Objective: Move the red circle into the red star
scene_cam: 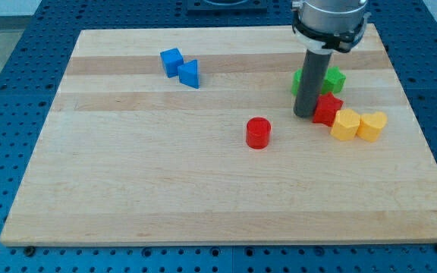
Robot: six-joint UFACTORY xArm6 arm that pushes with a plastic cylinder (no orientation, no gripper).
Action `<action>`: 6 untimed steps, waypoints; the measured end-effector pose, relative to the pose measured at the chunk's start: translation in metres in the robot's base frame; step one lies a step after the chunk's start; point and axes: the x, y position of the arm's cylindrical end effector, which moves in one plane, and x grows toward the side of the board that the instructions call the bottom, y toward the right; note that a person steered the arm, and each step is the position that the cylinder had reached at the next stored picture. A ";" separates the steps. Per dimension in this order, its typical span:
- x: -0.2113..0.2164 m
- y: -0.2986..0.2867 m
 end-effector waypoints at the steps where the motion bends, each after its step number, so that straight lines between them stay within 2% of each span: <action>1: -0.024 -0.054; 3: -0.012 -0.174; 4: 0.060 -0.196; 6: 0.070 -0.086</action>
